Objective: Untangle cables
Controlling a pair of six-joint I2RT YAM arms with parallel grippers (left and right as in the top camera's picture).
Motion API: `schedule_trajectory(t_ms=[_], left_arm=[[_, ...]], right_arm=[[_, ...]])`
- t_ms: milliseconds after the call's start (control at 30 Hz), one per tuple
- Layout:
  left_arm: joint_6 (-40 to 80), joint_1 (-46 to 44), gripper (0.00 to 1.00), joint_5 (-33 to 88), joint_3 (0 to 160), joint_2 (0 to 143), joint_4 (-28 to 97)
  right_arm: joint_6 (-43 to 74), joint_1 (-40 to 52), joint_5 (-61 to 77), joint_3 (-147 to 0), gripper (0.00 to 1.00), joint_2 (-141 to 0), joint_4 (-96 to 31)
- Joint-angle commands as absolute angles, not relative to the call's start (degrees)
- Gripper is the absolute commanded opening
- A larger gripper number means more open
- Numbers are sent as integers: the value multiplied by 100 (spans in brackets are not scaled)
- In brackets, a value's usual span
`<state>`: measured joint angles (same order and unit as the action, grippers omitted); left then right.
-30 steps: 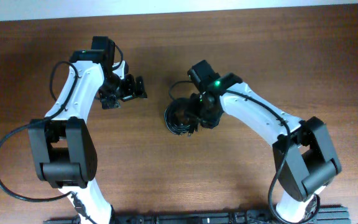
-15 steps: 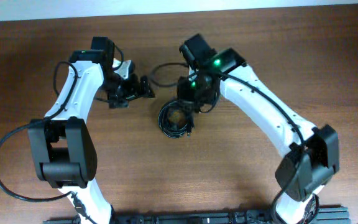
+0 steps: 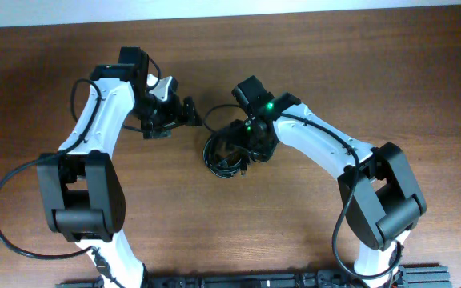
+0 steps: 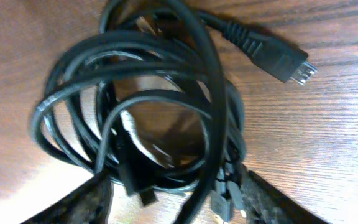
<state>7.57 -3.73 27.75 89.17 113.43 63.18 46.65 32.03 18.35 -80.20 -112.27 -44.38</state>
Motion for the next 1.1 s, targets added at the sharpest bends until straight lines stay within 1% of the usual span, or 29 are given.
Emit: schedule_trajectory(t_ms=[0, 33, 100, 167, 200, 233, 267, 300, 433, 567, 600, 633, 667, 733, 800, 833, 867, 900, 933, 967, 1000, 1033, 1067], left_arm=[[1133, -368, 99, 2263, 9004, 11391, 6309], [1133, -368, 99, 2263, 9004, 11391, 6309], [1131, -370, 99, 2265, 9004, 11391, 6309], [1129, -375, 99, 2268, 9004, 11391, 6316], [1052, -381, 99, 2394, 9004, 11391, 6375], [812, -397, 99, 2650, 9004, 11391, 6381], [123, -460, 99, 3503, 9004, 11391, 6401], [-250, -530, 99, 3975, 9004, 11391, 6401], [-373, -886, 99, 4075, 9004, 11391, 6283], [-165, -895, 99, 3852, 9004, 11391, 6224], [169, -895, 99, 3459, 9004, 11391, 6230], [379, -895, 100, 3159, 9004, 11391, 6243], [390, -895, 100, 3009, 9004, 11391, 6243], [390, -895, 99, 2993, 9004, 11391, 6224], [388, -895, 99, 2993, 9004, 11391, 6202], [388, -895, 99, 2995, 9004, 11391, 6208], [386, -895, 93, 3020, 9004, 11391, 6233], [386, -895, 66, 3074, 9004, 11391, 6289], [384, -893, 65, 3227, 9004, 11391, 6344], [384, -895, 67, 3479, 9006, 11391, 6462], [384, -880, 67, 3520, 9006, 11391, 6504], [386, -832, 61, 3590, 9006, 11391, 6552], [386, -698, 60, 4278, 9015, 11389, 6720]], right_arm=[[4707, 3229, 1865, -7966, 31, -11205, -4388], [4707, 3232, 1865, -7966, 4, -11205, -4383], [4624, 3225, 1907, -7985, 4, -11157, -4364], [3935, 3218, 2198, -8355, 4, -10901, -4466], [3439, 3225, 2482, -8744, 4, -10639, -4648], [3273, 3223, 2687, -8965, 4, -10442, -4744], [3275, 3223, 2928, -9146, 4, -10184, -4766], [3273, 3223, 3085, -9205, 4, -10016, -4707], [3065, 3223, 4206, -9220, 4, -9236, -3916], [3065, 3035, 3920, -9631, 4, -8248, -3898], [3065, 2869, 3625, -9747, 4, -7948, -3957], [3131, 2615, 3041, -9861, 4, -7625, -4193], [3411, 2257, 2504, -9907, 4, -7277, -4394], [3854, 1772, 2471, -9907, 4, -6884, -4097], [3990, 1675, 2477, -9907, 4, -6718, -3603], [3787, 1675, 2346, -9907, 9, -6753, -3894], [3774, 1675, 2082, -9900, 14, -6877, -4460], [3774, 1675, 1962, -9900, 18, -7109, -5011], [3771, 1675, 1964, -9900, 24, -7293, -5275], [3461, 1678, 1966, -9900, 33, -7725, -5771], [3247, 1702, 1966, -9900, 33, -7999, -6055], [2871, 1776, 1992, -9891, 37, -8412, -6386], [2423, 1920, 2095, -9889, 40, -8901, -6648]])
